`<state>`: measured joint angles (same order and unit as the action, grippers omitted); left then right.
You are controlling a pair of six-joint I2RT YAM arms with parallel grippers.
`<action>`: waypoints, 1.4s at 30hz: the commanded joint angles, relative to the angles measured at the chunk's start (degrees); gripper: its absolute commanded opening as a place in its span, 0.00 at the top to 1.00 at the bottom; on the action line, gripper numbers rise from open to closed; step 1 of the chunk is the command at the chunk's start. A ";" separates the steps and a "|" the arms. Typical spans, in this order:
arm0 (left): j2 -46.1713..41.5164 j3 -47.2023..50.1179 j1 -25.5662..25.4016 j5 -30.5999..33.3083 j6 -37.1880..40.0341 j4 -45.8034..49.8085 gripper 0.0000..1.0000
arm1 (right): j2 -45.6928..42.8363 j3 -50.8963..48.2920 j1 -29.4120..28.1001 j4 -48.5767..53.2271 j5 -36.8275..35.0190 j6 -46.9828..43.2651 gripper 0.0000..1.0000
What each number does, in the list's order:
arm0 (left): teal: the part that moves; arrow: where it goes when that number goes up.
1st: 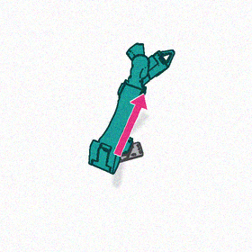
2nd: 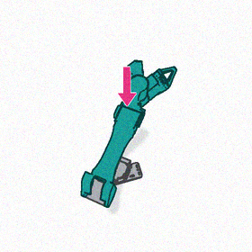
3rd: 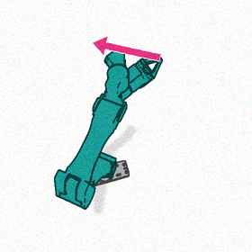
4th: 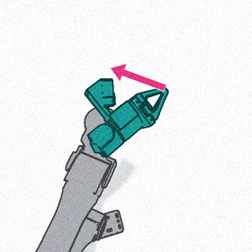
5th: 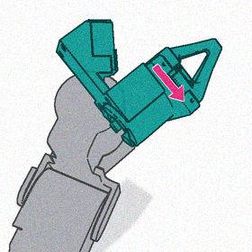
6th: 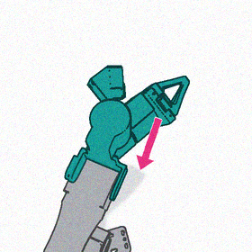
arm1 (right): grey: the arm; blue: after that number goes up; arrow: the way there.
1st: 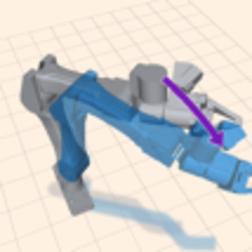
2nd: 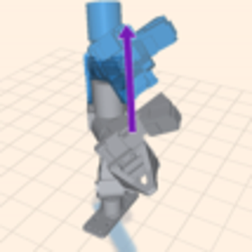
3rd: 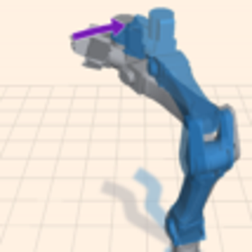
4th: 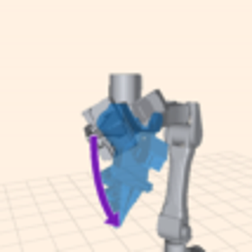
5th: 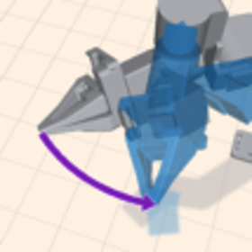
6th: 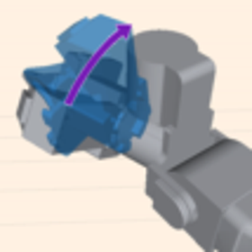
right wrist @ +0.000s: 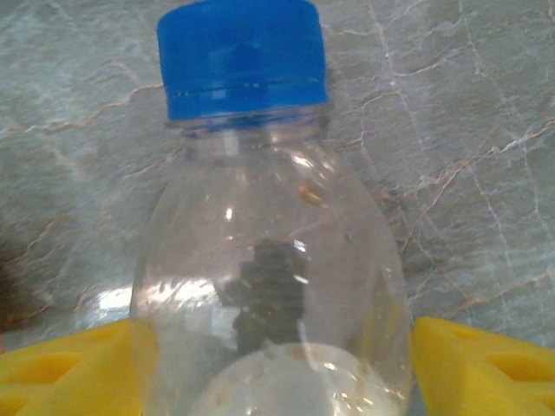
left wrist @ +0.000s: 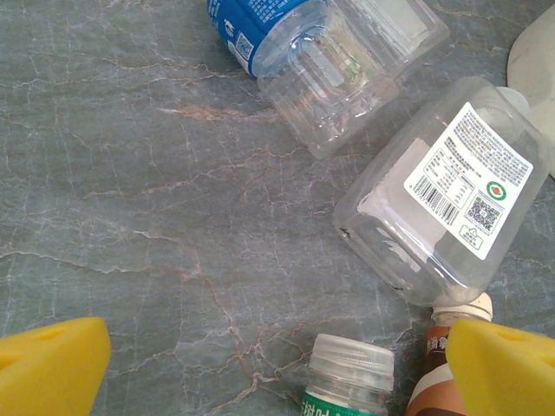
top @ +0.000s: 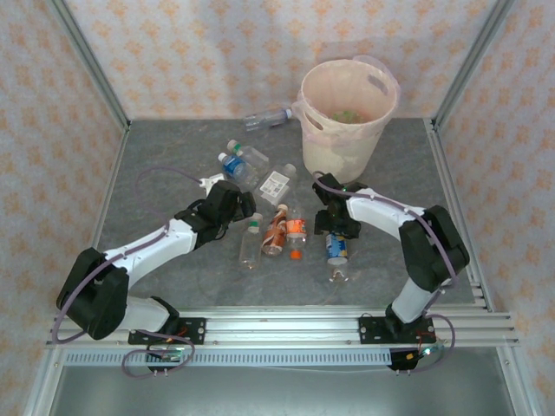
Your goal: Put the plastic bottles in the bin
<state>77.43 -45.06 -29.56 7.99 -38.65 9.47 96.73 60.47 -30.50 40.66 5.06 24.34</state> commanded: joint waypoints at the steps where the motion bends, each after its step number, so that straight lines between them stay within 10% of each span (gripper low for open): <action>1: 0.39 -1.87 0.29 1.67 -0.64 1.69 0.00 | 1.40 -1.16 -0.17 -3.54 -4.08 2.49 0.22; 15: -1.23 0.16 0.29 0.32 -0.37 -2.53 0.00 | -5.73 -7.57 -0.22 -12.56 -8.50 1.62 0.48; 24: -7.48 4.57 0.28 0.98 0.94 -7.50 0.00 | -20.89 -11.26 -0.26 -27.66 2.91 -4.01 0.50; 33: -13.16 7.98 0.29 0.56 2.11 -10.08 0.00 | -25.28 -5.73 -0.29 -49.69 12.97 -7.02 0.50; 42: -15.61 7.12 0.29 -4.37 4.28 -8.40 0.00 | -21.72 11.05 -0.26 -55.13 3.87 -18.18 0.51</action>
<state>62.61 -36.99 -29.56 6.07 -36.32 0.97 74.00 66.15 -30.72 -9.47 12.91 12.49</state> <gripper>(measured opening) 0.993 0.560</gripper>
